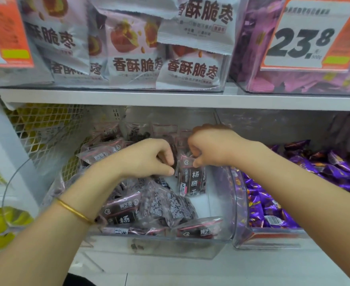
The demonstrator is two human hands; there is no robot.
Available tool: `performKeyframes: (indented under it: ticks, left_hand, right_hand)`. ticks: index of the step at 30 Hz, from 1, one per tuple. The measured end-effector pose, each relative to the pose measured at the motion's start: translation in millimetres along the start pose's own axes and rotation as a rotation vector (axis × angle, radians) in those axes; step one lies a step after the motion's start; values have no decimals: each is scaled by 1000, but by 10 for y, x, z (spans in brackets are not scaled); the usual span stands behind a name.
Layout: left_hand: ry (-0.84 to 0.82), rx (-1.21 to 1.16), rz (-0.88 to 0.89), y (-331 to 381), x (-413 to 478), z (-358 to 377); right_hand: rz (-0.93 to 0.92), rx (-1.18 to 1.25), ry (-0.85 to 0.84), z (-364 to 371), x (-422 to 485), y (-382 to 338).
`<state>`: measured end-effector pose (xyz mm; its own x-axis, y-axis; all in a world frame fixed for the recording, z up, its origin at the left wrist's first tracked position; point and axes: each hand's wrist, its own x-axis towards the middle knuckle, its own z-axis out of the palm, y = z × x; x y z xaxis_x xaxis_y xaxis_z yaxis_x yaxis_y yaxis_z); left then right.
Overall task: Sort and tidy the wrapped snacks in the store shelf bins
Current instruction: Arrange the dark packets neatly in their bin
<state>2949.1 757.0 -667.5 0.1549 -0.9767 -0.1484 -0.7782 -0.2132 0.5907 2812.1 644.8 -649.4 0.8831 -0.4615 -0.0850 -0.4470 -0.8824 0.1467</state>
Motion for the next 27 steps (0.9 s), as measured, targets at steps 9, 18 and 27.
performKeyframes:
  ticks: [9, 18, 27]
  left_hand:
    - [-639, 176, 61, -36, -270, -175]
    - [-571, 142, 117, -200, -125, 7]
    - [-85, 120, 192, -1, -29, 141]
  right_hand:
    - [-90, 66, 109, 8, -122, -74]
    - [-211, 244, 108, -64, -341, -172]
    - [-28, 273, 156, -98, -485, -96]
